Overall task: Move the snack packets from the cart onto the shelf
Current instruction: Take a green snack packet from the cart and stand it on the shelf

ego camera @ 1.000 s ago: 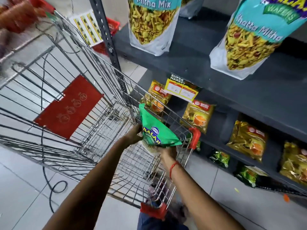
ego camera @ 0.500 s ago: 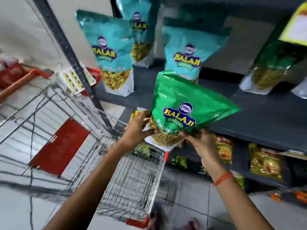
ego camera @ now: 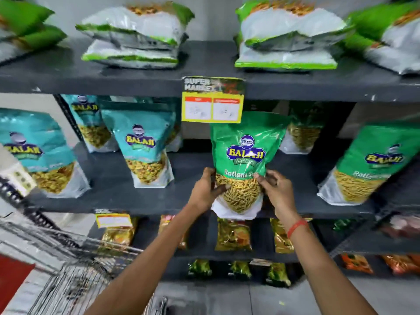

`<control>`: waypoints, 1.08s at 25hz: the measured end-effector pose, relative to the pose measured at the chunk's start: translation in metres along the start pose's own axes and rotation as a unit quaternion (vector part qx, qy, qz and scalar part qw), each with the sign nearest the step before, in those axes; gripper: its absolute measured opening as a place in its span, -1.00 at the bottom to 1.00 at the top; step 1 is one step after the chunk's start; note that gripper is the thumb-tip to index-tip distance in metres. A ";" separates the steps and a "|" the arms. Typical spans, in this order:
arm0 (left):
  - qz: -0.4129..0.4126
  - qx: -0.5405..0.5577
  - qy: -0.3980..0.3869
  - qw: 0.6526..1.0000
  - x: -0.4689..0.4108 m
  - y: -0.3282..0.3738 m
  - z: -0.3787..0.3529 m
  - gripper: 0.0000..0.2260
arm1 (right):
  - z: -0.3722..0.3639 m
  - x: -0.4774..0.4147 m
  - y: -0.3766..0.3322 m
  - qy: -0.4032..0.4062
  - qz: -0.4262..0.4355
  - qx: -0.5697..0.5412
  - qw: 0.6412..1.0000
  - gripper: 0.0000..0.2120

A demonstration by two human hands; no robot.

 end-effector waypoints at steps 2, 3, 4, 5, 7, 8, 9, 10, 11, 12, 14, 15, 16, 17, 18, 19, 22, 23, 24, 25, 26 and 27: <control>-0.002 0.005 0.011 1.000 -0.019 0.013 -0.006 -0.44 | 0.007 -0.021 -0.011 0.003 0.026 -0.002 1.000 -0.88; 0.000 0.013 0.015 1.000 -0.030 0.017 -0.009 -0.48 | 0.007 -0.032 -0.014 0.001 0.031 -0.012 0.999 -0.86; 0.003 0.025 0.016 1.000 -0.040 0.020 -0.013 -0.51 | 0.008 -0.043 -0.015 0.000 0.032 -0.023 0.999 -0.82; 0.006 0.037 0.015 0.999 -0.050 0.023 -0.018 -0.53 | 0.009 -0.055 -0.013 0.001 0.027 -0.036 0.999 -0.79; 0.003 0.039 0.024 0.999 -0.065 0.027 -0.029 -0.54 | 0.011 -0.075 -0.006 -0.004 0.016 -0.042 0.999 -0.75; 0.000 0.028 0.030 0.999 -0.069 0.027 -0.033 -0.54 | 0.013 -0.081 0.001 -0.008 0.008 -0.045 0.999 -0.74; -0.006 0.018 0.032 0.999 -0.073 0.029 -0.038 -0.53 | 0.016 -0.085 0.008 -0.009 -0.003 -0.059 0.998 -0.73; -0.012 0.013 0.033 0.999 -0.076 0.028 -0.043 -0.52 | 0.020 -0.087 0.014 -0.007 -0.019 -0.068 0.998 -0.72; -0.015 0.013 0.030 0.999 -0.078 0.025 -0.047 -0.51 | 0.022 -0.086 0.019 -0.015 -0.035 -0.072 0.997 -0.71; -0.014 0.019 0.024 0.999 -0.082 0.020 -0.049 -0.47 | 0.024 -0.085 0.021 -0.026 -0.048 -0.067 0.996 -0.70; -0.003 0.043 -0.006 0.999 -0.088 0.007 -0.054 -0.31 | 0.025 -0.089 0.029 -0.064 -0.070 -0.041 0.995 -0.53; 0.003 0.043 -0.027 0.999 -0.090 0.000 -0.057 -0.21 | 0.025 -0.089 0.037 -0.087 -0.083 -0.016 0.993 -0.37; 0.011 0.033 -0.055 0.998 -0.092 -0.008 -0.062 -0.16 | 0.022 -0.089 0.045 -0.112 -0.099 0.015 0.989 -0.24; 0.020 0.018 -0.088 0.996 -0.092 -0.012 -0.069 -0.16 | 0.019 -0.086 0.053 -0.135 -0.115 0.046 0.983 -0.17; 0.026 0.005 -0.114 0.993 -0.092 -0.015 -0.075 -0.22 | 0.017 -0.085 0.060 -0.144 -0.130 0.068 0.979 -0.15; 0.032 -0.003 -0.124 0.992 -0.092 -0.016 -0.078 -0.29 | 0.015 -0.083 0.064 -0.145 -0.139 0.080 0.976 -0.17; 0.037 -0.003 -0.106 0.994 -0.087 -0.014 -0.081 -0.37 | 0.019 -0.080 0.067 -0.136 -0.150 0.072 0.977 -0.21; 0.037 -0.009 -0.100 0.994 -0.083 -0.014 -0.081 -0.38 | 0.023 -0.077 0.070 -0.135 -0.151 0.071 0.977 -0.21; 0.035 -0.018 -0.093 0.995 -0.077 -0.014 -0.083 -0.38 | 0.028 -0.072 0.073 -0.133 -0.149 0.071 0.977 -0.19; 0.038 -0.027 -0.092 0.995 -0.070 -0.014 -0.086 -0.39 | 0.035 -0.066 0.078 -0.129 -0.152 0.071 0.977 -0.18; 0.041 -0.028 -0.093 0.994 -0.062 -0.014 -0.091 -0.39 | 0.041 -0.060 0.081 -0.128 -0.153 0.067 0.978 -0.19; 0.048 -0.022 -0.094 0.994 -0.053 -0.014 -0.095 -0.39 | 0.045 -0.054 0.082 -0.132 -0.152 0.064 0.977 -0.20</control>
Point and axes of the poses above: each hand's wrist, its own x-axis away from the middle knuckle, its own z-axis out of the back of the hand, y = z × x, the point moved 9 cm from there along -x, towards the middle knuckle, and after that the axes turned 14 degrees about -x, right-handed, at the moved point
